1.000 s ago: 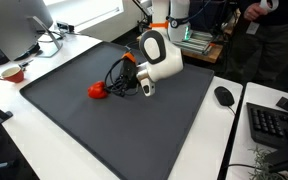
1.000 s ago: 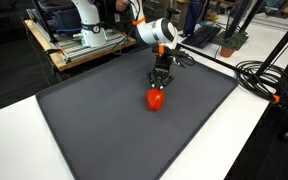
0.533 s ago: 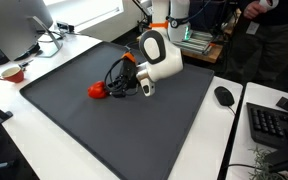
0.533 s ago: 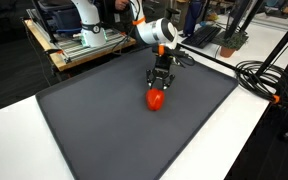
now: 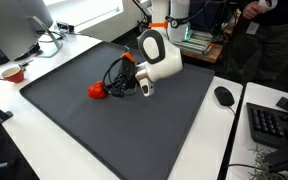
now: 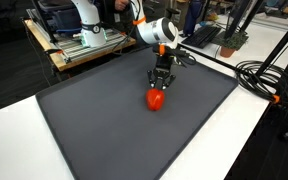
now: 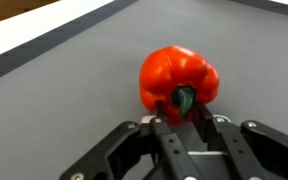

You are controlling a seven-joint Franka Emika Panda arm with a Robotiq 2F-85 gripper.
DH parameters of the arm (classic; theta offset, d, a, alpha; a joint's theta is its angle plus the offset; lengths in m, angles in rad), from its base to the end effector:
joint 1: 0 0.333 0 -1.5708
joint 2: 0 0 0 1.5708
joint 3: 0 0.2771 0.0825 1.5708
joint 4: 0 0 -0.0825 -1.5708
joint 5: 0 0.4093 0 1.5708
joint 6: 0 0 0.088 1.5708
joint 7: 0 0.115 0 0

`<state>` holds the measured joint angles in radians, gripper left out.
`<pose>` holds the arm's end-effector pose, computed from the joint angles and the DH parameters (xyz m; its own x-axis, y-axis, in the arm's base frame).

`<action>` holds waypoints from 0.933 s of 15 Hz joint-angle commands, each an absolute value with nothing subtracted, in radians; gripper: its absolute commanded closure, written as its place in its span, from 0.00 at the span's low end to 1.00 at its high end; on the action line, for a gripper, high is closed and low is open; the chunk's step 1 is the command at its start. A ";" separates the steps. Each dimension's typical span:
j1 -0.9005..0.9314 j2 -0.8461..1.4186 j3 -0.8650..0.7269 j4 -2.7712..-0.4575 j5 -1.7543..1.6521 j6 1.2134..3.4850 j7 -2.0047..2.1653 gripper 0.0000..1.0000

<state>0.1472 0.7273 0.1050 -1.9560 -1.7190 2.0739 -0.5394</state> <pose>0.5620 0.0909 0.0378 -0.2597 0.3478 -0.9009 0.8203 0.5717 -0.0157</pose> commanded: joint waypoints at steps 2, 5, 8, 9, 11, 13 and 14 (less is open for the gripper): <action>0.144 0.726 0.098 -1.950 -1.747 2.083 -0.535 0.65; 0.143 0.727 0.098 -1.950 -1.747 2.084 -0.533 0.92; 0.144 0.727 0.097 -1.950 -1.750 2.083 -0.530 1.00; 0.145 0.727 0.096 -1.950 -1.749 2.081 -0.531 0.97; 0.148 0.725 0.095 -1.953 -1.752 2.076 -0.528 0.97; 0.156 0.710 0.097 -1.967 -1.759 2.069 -0.514 0.97; 0.160 0.698 0.100 -1.976 -1.762 2.067 -0.507 0.97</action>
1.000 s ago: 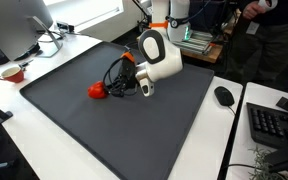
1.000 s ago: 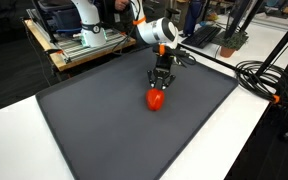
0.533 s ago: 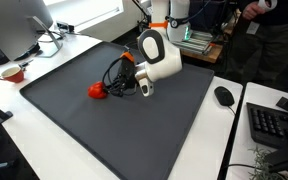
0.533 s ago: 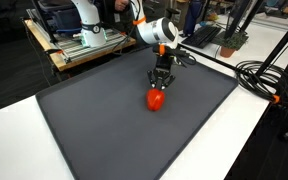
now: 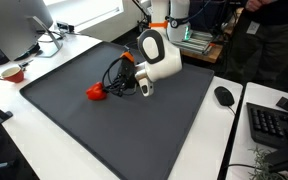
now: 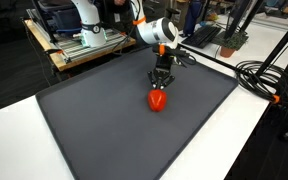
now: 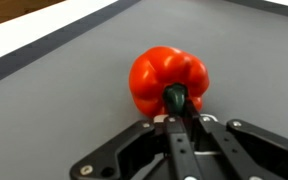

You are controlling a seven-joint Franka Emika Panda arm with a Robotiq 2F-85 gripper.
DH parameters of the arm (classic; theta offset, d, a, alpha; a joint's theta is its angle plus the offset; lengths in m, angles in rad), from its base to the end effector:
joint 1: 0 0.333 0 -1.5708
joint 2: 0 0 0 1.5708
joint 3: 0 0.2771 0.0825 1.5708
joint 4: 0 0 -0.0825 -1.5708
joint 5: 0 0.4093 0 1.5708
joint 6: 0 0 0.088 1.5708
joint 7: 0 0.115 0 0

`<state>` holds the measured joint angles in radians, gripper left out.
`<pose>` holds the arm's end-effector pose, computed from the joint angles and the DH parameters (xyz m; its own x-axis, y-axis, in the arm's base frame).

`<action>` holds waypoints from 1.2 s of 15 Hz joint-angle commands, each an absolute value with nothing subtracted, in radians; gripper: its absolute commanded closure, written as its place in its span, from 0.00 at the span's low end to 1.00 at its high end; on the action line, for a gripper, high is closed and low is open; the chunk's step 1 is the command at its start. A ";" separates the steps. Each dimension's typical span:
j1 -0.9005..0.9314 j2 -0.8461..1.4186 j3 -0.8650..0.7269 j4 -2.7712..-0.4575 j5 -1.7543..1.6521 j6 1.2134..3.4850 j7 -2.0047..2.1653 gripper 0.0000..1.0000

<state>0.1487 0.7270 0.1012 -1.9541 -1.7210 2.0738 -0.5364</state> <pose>0.5633 0.0896 0.0386 -0.2547 0.3467 -0.9027 0.8209 0.5709 -0.0124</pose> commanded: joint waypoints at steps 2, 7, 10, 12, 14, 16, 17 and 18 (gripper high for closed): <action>0.167 0.682 0.103 -1.987 -1.771 2.065 -0.501 0.97; 0.181 0.649 0.107 -2.004 -1.756 2.035 -0.500 0.97; 0.183 0.642 0.109 -2.008 -1.736 2.005 -0.518 0.97; 0.180 0.639 0.114 -2.013 -1.728 1.995 -0.517 0.97; 0.173 0.668 0.115 -1.983 -1.738 2.013 -0.521 0.88; 0.173 0.668 0.116 -1.985 -1.738 2.010 -0.521 0.88; 0.173 0.668 0.116 -1.985 -1.738 2.010 -0.521 0.88; 0.173 0.668 0.116 -1.985 -1.738 2.010 -0.521 0.88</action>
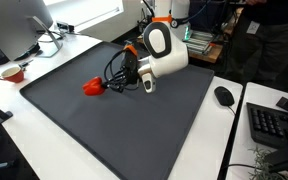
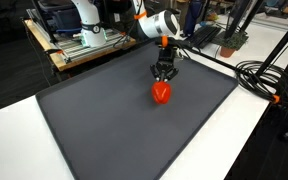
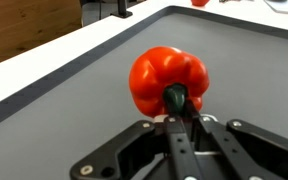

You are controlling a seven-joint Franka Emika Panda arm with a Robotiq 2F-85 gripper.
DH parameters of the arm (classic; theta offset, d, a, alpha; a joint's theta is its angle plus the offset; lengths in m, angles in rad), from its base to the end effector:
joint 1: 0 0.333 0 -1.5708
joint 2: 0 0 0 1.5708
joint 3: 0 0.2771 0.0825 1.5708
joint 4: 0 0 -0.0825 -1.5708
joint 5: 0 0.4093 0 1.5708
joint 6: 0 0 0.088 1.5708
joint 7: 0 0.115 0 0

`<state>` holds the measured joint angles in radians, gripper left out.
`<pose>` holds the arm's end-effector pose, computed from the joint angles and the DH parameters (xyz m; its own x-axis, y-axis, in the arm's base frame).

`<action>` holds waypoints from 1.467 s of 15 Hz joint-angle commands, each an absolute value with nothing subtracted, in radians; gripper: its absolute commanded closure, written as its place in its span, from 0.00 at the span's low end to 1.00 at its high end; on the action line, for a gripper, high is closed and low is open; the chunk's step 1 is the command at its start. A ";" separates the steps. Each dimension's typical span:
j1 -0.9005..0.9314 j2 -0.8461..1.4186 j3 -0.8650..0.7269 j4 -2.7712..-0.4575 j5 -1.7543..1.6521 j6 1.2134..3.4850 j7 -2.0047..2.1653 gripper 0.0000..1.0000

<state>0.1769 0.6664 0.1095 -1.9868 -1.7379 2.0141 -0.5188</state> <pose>0.5646 0.1031 0.0663 -0.2023 0.3064 -0.9302 0.8109 0.5849 0.0163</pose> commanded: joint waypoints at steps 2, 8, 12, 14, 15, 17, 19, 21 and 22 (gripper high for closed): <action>0.173 0.668 0.116 -1.985 -1.738 2.010 -0.521 0.88; 0.173 0.667 0.116 -1.985 -1.738 2.010 -0.521 0.88; 0.173 0.667 0.116 -1.985 -1.738 2.010 -0.521 0.88; 0.173 0.667 0.116 -1.985 -1.738 2.010 -0.521 0.88; 0.173 0.667 0.116 -1.985 -1.738 2.010 -0.521 0.88; 0.173 0.667 0.116 -1.985 -1.738 2.010 -0.521 0.88; 0.171 0.673 0.114 -1.981 -1.737 2.008 -0.513 0.97; 0.168 0.687 0.112 -1.974 -1.738 2.008 -0.505 0.97; 0.166 0.695 0.111 -1.972 -1.738 2.012 -0.505 0.97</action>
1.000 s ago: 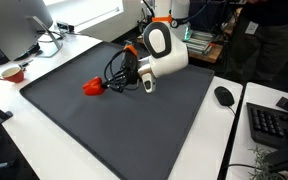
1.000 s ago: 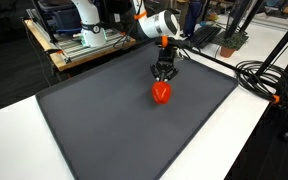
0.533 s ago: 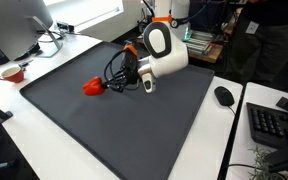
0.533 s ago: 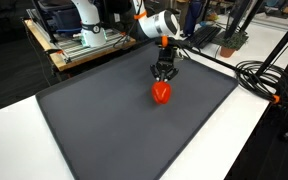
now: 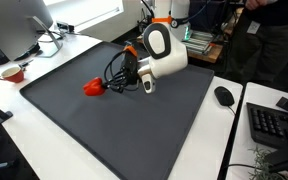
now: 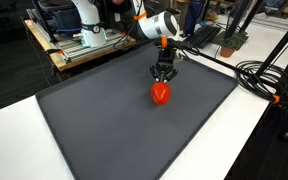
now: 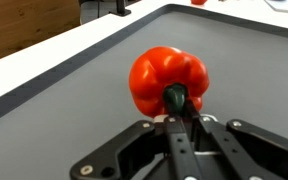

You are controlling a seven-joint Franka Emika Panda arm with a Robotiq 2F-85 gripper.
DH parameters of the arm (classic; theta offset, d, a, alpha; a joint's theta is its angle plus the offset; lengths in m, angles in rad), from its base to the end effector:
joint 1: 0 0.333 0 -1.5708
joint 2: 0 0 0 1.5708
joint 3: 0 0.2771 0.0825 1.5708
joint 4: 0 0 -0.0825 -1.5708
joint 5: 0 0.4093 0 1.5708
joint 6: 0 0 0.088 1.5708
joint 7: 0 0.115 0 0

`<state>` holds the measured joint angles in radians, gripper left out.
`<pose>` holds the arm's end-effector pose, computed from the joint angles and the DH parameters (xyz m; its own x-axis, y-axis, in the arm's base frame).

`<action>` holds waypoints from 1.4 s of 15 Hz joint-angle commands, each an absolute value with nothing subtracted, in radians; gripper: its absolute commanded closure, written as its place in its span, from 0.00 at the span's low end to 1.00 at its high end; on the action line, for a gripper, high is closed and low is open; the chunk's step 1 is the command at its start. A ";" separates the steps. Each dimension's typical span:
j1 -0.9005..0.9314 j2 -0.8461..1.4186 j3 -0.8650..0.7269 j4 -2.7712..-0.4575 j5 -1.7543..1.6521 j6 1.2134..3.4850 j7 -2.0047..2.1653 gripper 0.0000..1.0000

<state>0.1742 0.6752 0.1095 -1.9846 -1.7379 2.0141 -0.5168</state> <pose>0.5635 0.1013 0.0620 -0.2059 0.3072 -0.9291 0.8131 0.5820 0.0123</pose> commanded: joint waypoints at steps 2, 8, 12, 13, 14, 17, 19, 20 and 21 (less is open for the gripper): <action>0.162 0.705 0.112 -1.970 -1.736 2.013 -0.496 0.97; 0.155 0.741 0.111 -1.958 -1.731 2.014 -0.496 0.97; 0.153 0.751 0.114 -1.959 -1.719 2.014 -0.509 0.62; 0.152 0.748 0.116 -1.962 -1.715 2.018 -0.508 0.57; 0.150 0.745 0.118 -1.965 -1.710 2.021 -0.507 0.49; 0.150 0.729 0.129 -1.983 -1.689 2.027 -0.518 0.28; 0.156 0.706 0.147 -2.013 -1.629 2.012 -0.566 0.14; 0.155 0.679 0.166 -2.045 -1.593 2.025 -0.592 0.08; 0.150 0.652 0.185 -2.076 -1.563 2.047 -0.602 0.02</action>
